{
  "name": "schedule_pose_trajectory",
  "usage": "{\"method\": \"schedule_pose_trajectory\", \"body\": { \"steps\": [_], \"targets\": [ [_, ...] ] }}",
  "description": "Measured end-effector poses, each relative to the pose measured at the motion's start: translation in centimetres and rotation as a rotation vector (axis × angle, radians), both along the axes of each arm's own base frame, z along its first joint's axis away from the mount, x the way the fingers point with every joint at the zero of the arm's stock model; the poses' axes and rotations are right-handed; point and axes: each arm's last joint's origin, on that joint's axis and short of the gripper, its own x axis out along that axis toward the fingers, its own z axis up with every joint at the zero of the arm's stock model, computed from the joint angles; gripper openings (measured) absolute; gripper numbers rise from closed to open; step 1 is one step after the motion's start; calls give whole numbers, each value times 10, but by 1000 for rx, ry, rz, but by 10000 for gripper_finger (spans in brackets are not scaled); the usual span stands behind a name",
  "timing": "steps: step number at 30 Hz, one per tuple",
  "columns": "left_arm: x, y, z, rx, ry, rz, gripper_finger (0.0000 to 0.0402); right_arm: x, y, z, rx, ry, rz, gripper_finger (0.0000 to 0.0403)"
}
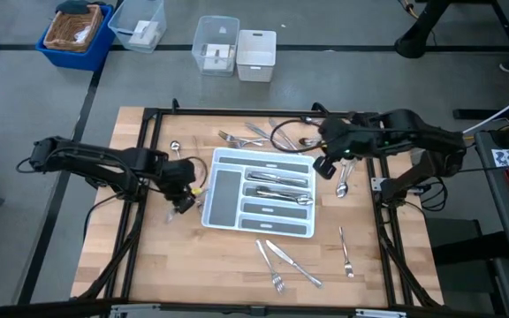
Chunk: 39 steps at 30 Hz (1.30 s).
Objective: Sort silverware
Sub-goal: Put the fork into the organizer tray
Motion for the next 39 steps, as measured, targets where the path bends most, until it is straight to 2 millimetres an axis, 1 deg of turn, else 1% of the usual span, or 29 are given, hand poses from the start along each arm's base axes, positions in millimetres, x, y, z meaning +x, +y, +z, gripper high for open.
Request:
{"method": "schedule_pose_trajectory", "body": {
  "steps": [3,5,7,10,13,16,20,25,29,35,39],
  "targets": [
    [23,2,17,90,-290,21,7,-6,-2,-7,-18,6,-61,24],
    [40,4,28,190,-503,38,5,-11,-3,-15,-15,17,-100,24],
    [57,6,35,305,-660,46,4,-14,-3,-24,-4,27,-148,24],
    [82,7,37,424,-834,29,7,-17,-4,-41,28,49,-229,24],
    [106,7,26,507,-926,-17,9,-19,-3,-60,73,77,-318,24],
    [124,7,4,556,-902,-65,10,-19,-2,-80,153,126,-392,24],
    [143,4,-25,551,-815,-124,11,-18,3,-105,318,235,-443,24],
    [157,-8,-54,508,-744,-220,11,-20,9,-129,491,370,-480,24],
    [164,-21,-74,548,-706,-319,12,-19,13,-146,583,418,-497,24],
    [176,-33,-86,602,-706,-417,16,-17,32,-171,656,455,-460,24],
    [180,-35,-85,583,-708,-431,43,-21,46,-183,671,473,-493,24]
  ]
}}
